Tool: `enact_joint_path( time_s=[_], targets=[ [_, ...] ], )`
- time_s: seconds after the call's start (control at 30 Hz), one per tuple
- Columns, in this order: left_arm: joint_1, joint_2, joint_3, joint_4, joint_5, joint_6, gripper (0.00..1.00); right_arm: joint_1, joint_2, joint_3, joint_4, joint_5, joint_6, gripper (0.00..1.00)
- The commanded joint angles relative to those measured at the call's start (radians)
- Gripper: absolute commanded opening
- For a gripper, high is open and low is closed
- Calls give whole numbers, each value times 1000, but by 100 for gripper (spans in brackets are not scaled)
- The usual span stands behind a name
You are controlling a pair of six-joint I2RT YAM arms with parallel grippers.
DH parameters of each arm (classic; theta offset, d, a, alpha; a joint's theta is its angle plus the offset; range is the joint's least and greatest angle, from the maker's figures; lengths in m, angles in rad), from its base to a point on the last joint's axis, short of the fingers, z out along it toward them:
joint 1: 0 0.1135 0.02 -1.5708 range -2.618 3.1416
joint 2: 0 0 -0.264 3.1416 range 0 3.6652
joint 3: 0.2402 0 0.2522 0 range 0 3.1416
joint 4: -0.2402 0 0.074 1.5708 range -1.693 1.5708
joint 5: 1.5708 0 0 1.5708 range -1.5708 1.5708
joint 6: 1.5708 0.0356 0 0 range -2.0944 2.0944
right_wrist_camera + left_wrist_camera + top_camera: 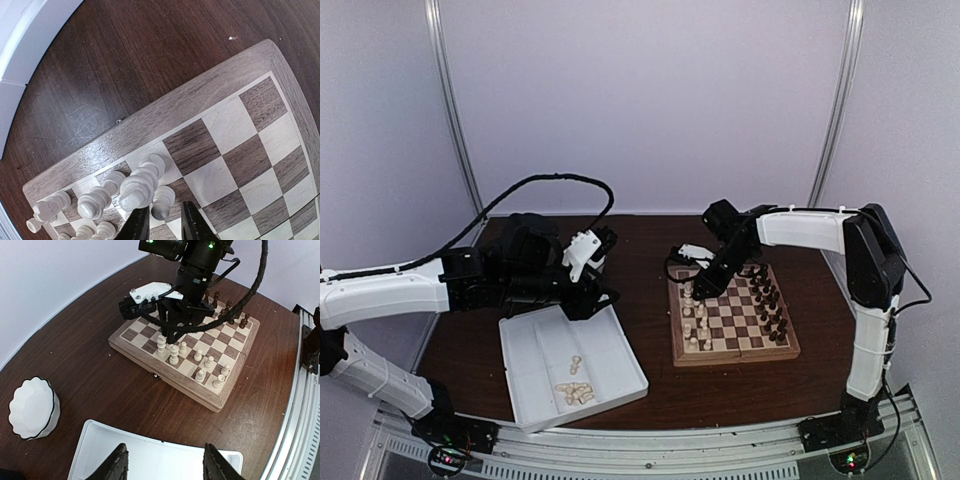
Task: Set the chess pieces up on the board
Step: Place the pawn at d2.
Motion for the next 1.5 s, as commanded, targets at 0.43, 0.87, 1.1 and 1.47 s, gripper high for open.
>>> enact_joint_path(
  time_s=[0.43,0.87,1.1,1.47],
  targets=[
    [-4,-8,3,22,-5,-10,51,-3,-24,-14,-1,-2,-2,26],
    [-3,-13,7,15,-6,-9,51,-2,-23,-13,-18,1,-8,15],
    [-3,-11,2,19,-4,-10,51,-2,-62,-32,-18,31,-20,11],
    [-2,-2,1,27,0,-12,51,-2,-69,-41,-14,51,-28,8]
  ],
)
